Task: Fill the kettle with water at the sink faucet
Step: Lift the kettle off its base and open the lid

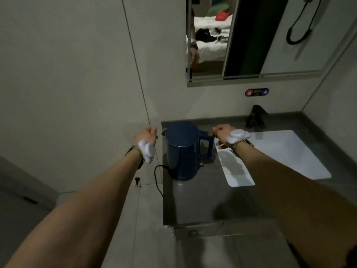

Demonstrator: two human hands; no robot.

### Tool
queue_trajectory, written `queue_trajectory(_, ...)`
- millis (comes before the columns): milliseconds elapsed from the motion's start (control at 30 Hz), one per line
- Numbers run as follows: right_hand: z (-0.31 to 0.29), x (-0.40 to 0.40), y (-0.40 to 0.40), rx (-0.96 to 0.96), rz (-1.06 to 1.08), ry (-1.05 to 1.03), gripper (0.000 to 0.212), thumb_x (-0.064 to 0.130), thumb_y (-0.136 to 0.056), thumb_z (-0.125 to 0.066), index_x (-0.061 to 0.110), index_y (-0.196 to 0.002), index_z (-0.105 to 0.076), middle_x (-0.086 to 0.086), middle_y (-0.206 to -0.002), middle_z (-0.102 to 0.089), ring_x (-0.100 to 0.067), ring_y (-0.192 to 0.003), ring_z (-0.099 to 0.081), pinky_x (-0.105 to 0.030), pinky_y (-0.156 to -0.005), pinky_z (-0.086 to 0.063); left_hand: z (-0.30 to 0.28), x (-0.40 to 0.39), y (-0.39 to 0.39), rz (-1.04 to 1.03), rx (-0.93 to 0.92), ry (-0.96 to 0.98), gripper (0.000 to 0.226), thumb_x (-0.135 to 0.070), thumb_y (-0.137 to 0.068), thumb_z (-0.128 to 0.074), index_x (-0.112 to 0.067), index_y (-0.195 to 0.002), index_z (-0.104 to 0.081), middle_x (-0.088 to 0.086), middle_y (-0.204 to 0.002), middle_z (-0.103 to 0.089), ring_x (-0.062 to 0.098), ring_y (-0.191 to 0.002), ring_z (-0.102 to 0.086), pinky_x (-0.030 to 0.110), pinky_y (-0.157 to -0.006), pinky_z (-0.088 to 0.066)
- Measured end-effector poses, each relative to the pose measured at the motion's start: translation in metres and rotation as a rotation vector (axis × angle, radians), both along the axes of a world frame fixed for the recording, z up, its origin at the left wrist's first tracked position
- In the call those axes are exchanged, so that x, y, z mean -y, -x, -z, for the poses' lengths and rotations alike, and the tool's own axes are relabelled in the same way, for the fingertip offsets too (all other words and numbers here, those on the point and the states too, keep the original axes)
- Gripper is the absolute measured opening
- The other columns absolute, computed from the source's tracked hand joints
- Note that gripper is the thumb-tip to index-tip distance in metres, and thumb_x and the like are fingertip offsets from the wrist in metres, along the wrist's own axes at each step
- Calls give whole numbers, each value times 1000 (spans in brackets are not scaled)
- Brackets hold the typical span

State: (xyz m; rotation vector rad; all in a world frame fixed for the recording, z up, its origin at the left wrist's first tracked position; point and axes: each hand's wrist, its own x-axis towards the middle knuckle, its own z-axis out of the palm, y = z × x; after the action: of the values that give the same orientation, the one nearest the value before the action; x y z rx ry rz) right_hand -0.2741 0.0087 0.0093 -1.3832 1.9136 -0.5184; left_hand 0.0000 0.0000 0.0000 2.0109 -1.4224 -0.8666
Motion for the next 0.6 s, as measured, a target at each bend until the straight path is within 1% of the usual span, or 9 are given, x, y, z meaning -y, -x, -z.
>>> queue_trajectory(67, 5, 1, -3, 181, 42, -42, 39, 28, -100, -36, 9, -132, -51, -18, -112, -63, -33, -89, -68, -36, -65, -57, 0, 3, 6, -86, -266, -34, 49, -40, -98, -35, -4, -119, -62, 14, -121, -67, 28, -106, -64, 27, -82, -48)
queue_trajectory(133, 9, 3, -8, 280, 104, -92, 39, 26, -102, -35, 10, -134, -47, -20, -127, -58, -31, -86, -66, -31, -58, -53, 1, 7, 13, -142, -500, -136, 49, -37, -100, -34, 1, -119, -60, 15, -121, -65, 27, -113, -61, 27, -77, -45)
queue_trajectory(233, 11, 3, -13, 424, 170, -199, 43, 31, -103, -32, 14, -141, -42, -16, -145, -45, -31, -97, -66, -30, -62, -54, 0, 5, 18, -146, -695, -252, 50, -41, -101, -28, -6, -88, -61, 6, -96, -63, 20, -109, -56, 24, -71, -41)
queue_trajectory(300, 15, 4, -13, 490, 199, -216, 49, 41, -101, -33, 14, -141, -42, -15, -150, -41, -34, -111, -64, -36, -83, -59, 1, 5, 16, -125, -767, -271, 52, -46, -100, -25, -7, -97, -60, 3, -92, -60, 18, -101, -54, 28, -86, -41)
queue_trajectory(367, 20, 6, -12, 519, 214, -205, 52, 45, -100, -34, 14, -141, -43, -16, -151, -40, -35, -110, -65, -40, -96, -54, 1, 5, 15, -126, -853, -261, 52, -48, -99, -26, -8, -89, -58, 3, -88, -57, 17, -88, -57, 31, -92, -41)
queue_trajectory(433, 25, 8, -11, 540, 220, -188, 51, 43, -100, -36, 12, -140, -43, -14, -150, -41, -35, -104, -67, -40, -95, -54, 1, 5, 15, -152, -927, -256, 51, -48, -99, -28, -10, -79, -55, 3, -81, -57, 17, -81, -56, 30, -89, -44)
queue_trajectory(500, 23, 9, -10, 553, 205, -163, 48, 40, -100, -39, 11, -138, -46, -12, -147, -46, -35, -99, -67, -39, -93, -55, -6, 4, 16, -158, -939, -244, 51, -48, -99, -29, -10, -78, -56, 2, -68, -65, 17, -81, -57, 34, -102, -38)
queue_trajectory(567, 16, 10, -9, 546, 177, -117, 47, 37, -100, -42, 10, -137, -48, -10, -142, -50, -37, -104, -65, -39, -91, -55, -17, 5, 18, -159, -952, -217, 51, -47, -99, -28, -10, -77, -56, -2, -52, -67, 17, -79, -57, 33, -106, -34)
queue_trajectory(600, 9, 11, -9, 537, 166, -82, 46, 36, -100, -42, 9, -136, -48, -8, -136, -53, -39, -104, -65, -40, -87, -56, -25, 6, 19, -162, -961, -201, 51, -46, -100, -28, -10, -77, -56, -1, -55, -68, 18, -82, -58, 33, -107, -33)
